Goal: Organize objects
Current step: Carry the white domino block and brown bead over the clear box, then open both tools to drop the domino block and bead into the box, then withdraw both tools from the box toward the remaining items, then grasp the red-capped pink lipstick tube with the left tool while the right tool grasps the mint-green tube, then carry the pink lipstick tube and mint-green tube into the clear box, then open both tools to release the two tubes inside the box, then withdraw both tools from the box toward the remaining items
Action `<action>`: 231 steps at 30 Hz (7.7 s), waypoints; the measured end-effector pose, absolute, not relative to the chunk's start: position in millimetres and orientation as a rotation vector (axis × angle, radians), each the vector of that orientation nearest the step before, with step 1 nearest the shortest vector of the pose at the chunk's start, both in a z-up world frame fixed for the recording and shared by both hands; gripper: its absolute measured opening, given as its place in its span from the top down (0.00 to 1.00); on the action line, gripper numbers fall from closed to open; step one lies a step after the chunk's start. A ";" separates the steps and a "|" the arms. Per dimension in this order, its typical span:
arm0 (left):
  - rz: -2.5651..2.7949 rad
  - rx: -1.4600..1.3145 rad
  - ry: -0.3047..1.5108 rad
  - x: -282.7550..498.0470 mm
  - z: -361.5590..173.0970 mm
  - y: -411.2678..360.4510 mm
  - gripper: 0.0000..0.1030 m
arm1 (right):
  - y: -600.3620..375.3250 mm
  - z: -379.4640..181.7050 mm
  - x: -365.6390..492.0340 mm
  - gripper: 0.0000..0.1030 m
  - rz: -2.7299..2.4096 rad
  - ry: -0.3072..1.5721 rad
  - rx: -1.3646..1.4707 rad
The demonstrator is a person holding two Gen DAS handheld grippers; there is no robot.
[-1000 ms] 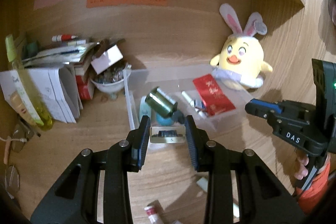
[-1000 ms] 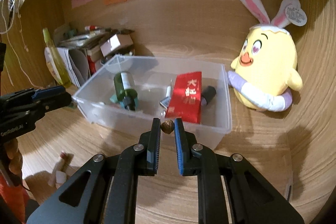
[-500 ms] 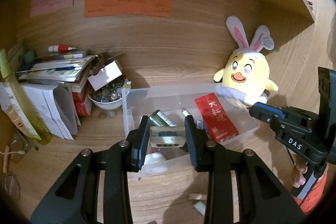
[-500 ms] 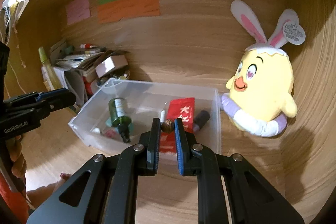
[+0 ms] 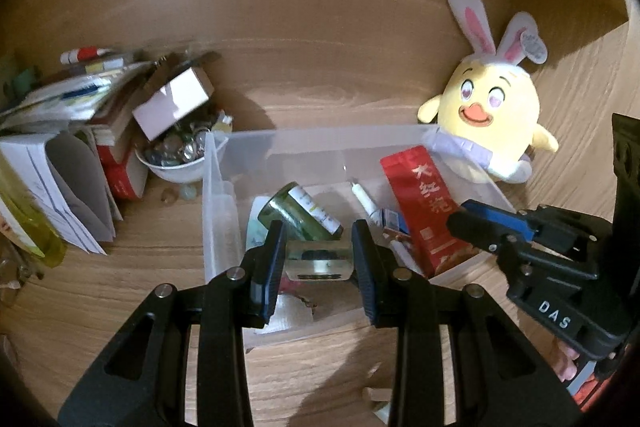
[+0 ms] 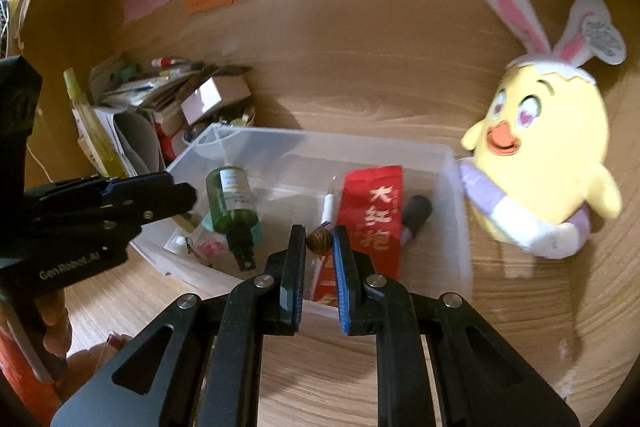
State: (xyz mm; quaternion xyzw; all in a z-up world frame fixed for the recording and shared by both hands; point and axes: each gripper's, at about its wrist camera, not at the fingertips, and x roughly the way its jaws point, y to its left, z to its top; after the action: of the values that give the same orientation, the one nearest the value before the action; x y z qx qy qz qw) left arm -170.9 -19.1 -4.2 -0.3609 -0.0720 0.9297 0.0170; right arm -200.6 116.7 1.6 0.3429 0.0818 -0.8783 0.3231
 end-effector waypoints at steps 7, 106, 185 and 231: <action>2.860 -1.173 -0.236 -179.5 -16.8 -19.1 0.68 | 102.3 -15.4 -206.9 0.88 -2.273 0.232 0.965; 2.998 -1.293 -0.195 -1.5 -57.4 -46.0 0.86 | 101.5 -47.9 -57.8 0.86 -2.139 0.410 0.990; 2.973 -1.128 -0.265 -176.0 -7.9 -39.5 0.86 | 108.0 4.2 -201.4 0.86 -2.465 0.548 0.856; 2.972 -1.236 -0.198 -63.2 -22.3 -20.2 0.03 | 120.1 -7.8 -130.0 0.28 -2.340 0.427 0.826</action>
State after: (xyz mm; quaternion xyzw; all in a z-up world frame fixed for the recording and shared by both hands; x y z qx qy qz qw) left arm -63.2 -20.2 -22.3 -0.3829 -0.0614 0.9208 -0.0414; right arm -130.0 120.1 -7.8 0.3122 0.1613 -0.8845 0.3070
